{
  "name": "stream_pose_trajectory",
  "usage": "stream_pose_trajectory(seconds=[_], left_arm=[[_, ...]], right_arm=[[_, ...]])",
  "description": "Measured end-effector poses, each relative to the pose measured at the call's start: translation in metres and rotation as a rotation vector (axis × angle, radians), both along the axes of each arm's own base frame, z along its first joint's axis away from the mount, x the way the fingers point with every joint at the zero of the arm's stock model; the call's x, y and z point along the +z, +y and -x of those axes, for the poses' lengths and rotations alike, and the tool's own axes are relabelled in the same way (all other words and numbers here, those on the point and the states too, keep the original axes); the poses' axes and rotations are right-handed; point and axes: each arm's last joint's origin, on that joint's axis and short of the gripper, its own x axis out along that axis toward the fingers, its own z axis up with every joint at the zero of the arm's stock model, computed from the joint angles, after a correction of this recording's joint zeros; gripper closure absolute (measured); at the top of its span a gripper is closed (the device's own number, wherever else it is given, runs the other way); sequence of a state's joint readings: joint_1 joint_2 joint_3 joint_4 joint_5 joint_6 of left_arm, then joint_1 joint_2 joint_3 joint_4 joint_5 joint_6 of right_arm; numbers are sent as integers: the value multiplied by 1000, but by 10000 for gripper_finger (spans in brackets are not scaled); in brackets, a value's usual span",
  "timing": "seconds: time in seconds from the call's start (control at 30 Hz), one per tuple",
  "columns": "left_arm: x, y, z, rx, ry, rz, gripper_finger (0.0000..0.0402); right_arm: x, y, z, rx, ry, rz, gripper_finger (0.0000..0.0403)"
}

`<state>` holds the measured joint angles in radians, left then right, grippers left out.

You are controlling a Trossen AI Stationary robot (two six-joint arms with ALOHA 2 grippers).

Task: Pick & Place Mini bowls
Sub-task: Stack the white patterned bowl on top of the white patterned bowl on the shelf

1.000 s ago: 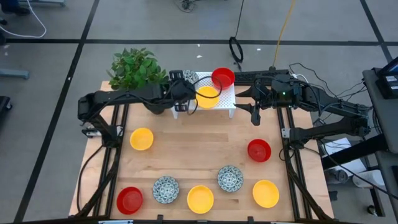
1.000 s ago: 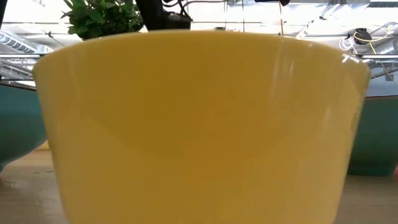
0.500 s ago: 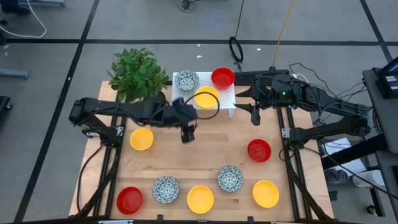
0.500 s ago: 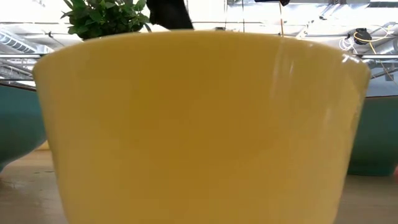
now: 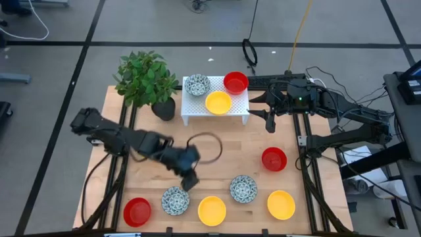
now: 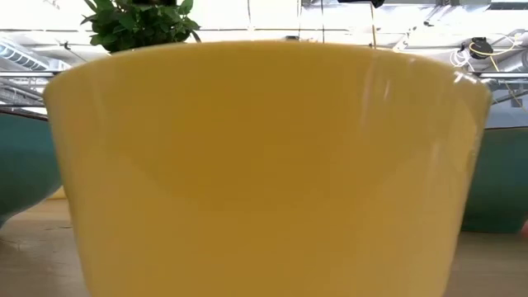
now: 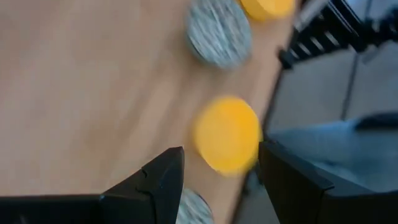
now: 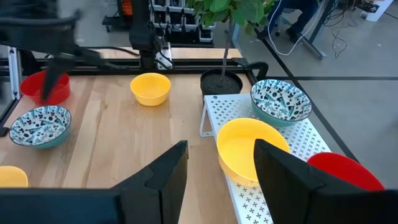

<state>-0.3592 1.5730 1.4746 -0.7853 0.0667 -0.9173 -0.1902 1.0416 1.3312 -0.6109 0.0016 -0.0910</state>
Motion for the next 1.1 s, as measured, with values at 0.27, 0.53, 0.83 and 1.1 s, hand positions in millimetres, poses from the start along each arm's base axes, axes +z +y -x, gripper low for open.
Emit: stream_pose_trajectory(seconds=[0.27, 0.53, 0.83, 1.1], left_arm=[[-23, -73, 24, -144, 106, -13, 192], [-73, -129, 33, -490, 193, -120, 192], [-126, -147, 30, -633, 326, -236, 192], [-144, -137, 29, -594, 427, -354, 192]], right_arm=[[0, 0, 0, 3, 0, -1, 232], [0, 0, 0, 3, -1, 0, 232], [0, 0, 0, 4, -1, -1, 232], [0, 0, 0, -7, -5, -25, 232]])
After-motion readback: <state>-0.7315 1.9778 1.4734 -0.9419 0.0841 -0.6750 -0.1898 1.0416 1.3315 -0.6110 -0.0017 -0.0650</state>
